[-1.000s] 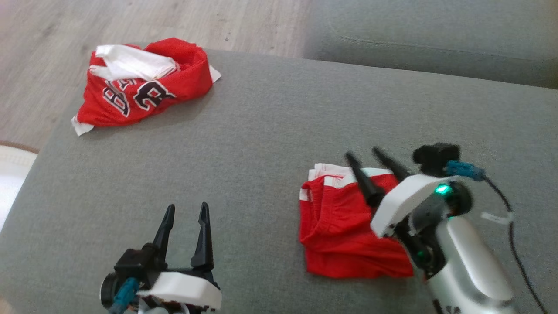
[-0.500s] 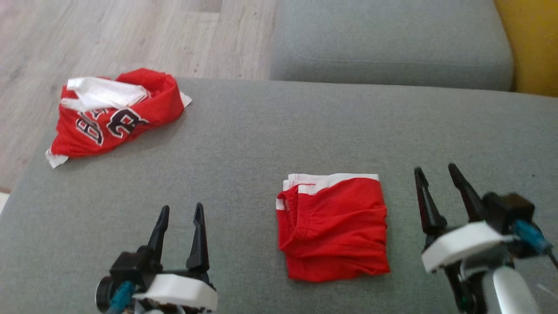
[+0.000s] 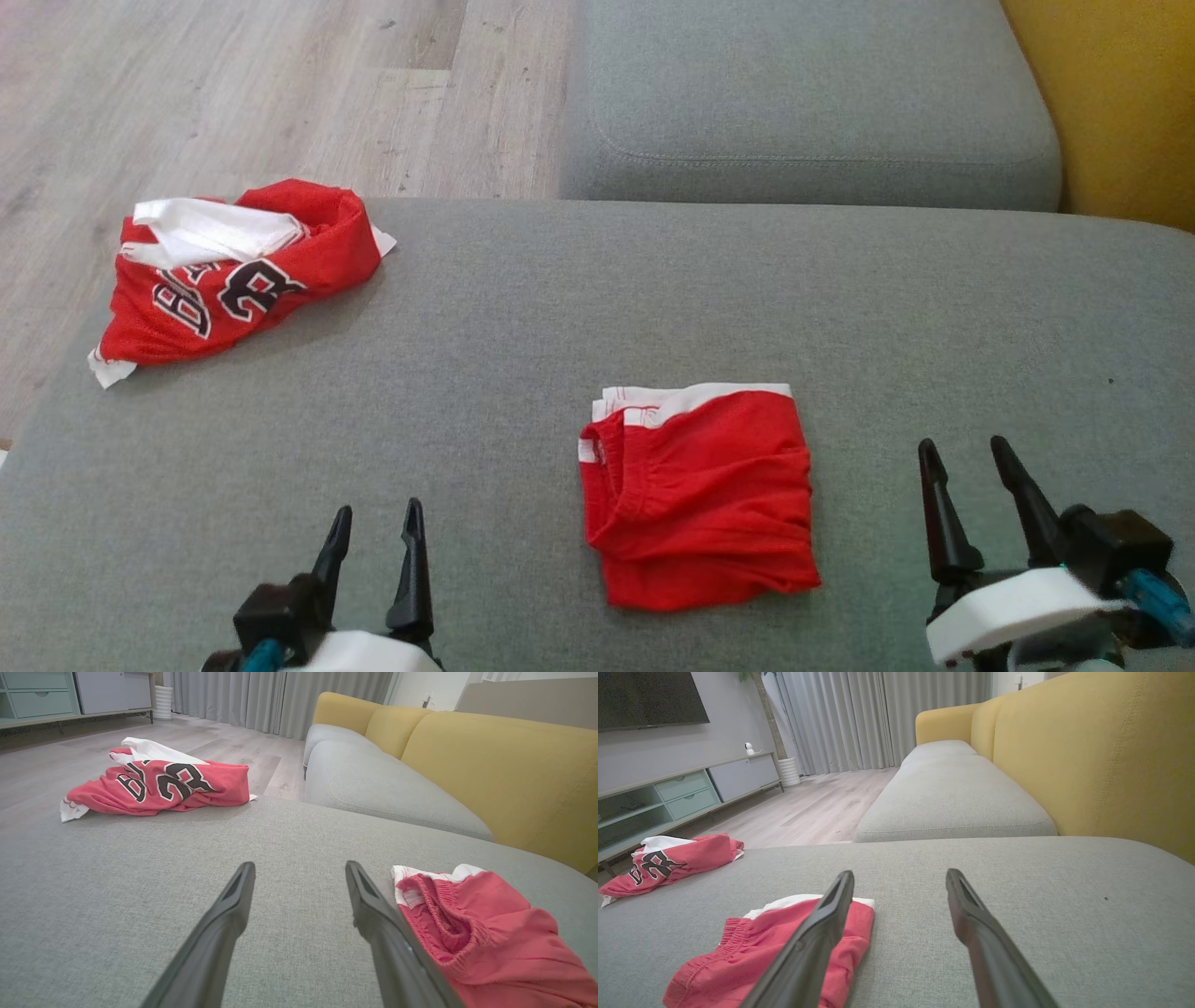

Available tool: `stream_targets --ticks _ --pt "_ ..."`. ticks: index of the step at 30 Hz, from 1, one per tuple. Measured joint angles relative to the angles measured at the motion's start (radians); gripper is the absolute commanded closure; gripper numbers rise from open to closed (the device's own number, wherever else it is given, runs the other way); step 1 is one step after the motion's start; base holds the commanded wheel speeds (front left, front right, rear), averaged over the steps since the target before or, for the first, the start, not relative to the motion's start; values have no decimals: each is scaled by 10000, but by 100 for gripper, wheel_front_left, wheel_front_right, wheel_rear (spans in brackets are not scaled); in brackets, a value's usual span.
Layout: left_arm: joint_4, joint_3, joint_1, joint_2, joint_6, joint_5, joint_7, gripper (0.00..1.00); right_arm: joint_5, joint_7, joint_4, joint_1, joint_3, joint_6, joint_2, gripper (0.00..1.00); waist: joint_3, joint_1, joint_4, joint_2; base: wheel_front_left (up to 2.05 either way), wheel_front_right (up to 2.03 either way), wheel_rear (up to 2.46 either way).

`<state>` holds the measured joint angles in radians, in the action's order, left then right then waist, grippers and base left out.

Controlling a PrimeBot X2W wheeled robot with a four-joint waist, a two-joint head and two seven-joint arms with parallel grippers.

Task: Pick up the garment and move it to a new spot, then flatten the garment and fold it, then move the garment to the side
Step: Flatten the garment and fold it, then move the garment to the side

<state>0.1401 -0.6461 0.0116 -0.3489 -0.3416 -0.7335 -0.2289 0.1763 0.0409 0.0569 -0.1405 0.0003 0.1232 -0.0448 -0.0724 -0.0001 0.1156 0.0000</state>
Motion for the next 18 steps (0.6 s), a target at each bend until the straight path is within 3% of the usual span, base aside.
stream_targets --ticks 18 --pt "59 -10 12 -17 71 -59 0 0 -2 -136 222 1 171 0 0 0 72 1 126 0 0 0 0"
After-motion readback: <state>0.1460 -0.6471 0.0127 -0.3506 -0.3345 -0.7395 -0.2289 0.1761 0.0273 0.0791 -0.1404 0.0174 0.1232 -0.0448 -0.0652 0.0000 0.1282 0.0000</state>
